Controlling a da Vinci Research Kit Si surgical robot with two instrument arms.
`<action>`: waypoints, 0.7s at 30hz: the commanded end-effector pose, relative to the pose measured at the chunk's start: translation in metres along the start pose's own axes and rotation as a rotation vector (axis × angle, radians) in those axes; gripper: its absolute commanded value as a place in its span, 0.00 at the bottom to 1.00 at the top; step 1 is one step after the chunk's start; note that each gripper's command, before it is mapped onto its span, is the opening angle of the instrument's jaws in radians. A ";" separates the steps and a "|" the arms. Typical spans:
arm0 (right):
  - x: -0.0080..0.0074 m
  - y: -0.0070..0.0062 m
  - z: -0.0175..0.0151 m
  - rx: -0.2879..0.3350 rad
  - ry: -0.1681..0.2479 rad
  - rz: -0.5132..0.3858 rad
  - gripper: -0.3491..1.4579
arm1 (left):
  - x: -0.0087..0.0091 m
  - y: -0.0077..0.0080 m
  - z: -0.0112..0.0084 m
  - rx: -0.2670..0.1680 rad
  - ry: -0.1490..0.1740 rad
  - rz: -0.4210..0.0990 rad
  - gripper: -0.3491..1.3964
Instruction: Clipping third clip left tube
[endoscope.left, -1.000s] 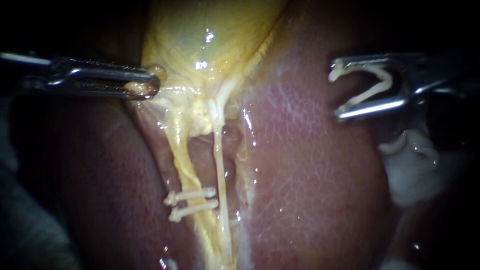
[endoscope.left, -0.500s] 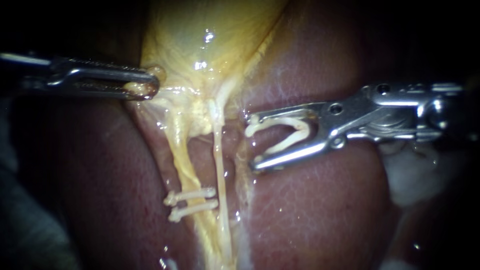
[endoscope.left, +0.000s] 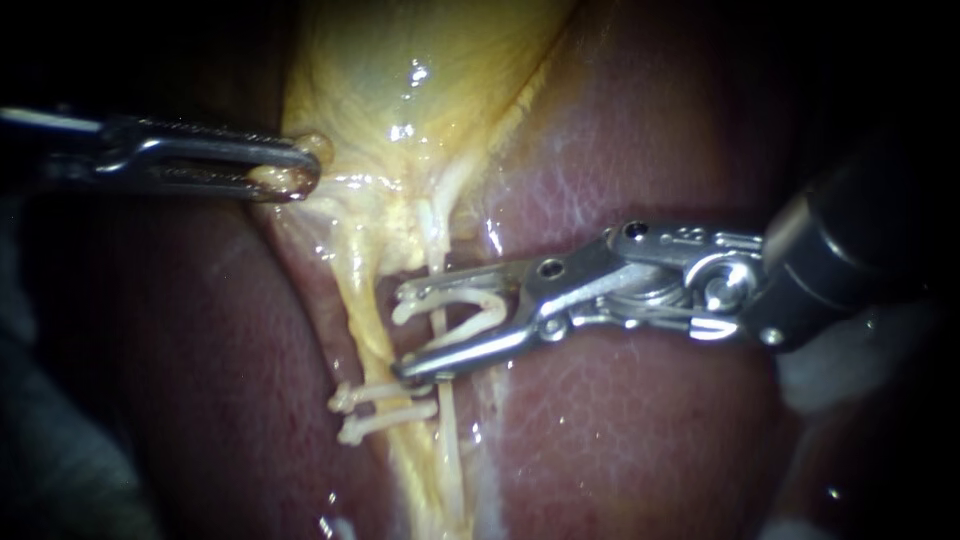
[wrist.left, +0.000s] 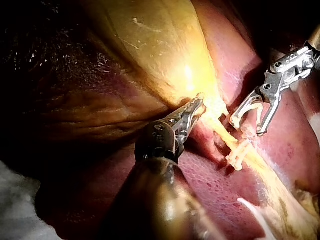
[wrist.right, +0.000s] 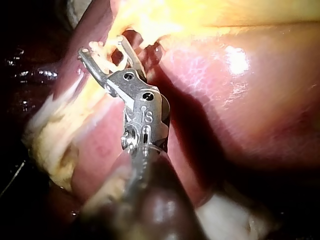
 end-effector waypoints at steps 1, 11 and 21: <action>-0.0005 0.0005 -0.0001 -0.002 -0.003 0.003 0.46 | 0.0000 0.0000 0.0000 0.000 0.000 0.000 0.00; -0.0033 0.0035 0.0001 -0.005 0.005 0.031 0.46 | 0.0000 0.0000 0.0000 0.000 0.000 0.000 0.00; -0.0030 0.0042 0.0015 0.018 0.068 0.050 0.46 | 0.0000 0.0001 0.0001 0.001 0.000 0.000 0.00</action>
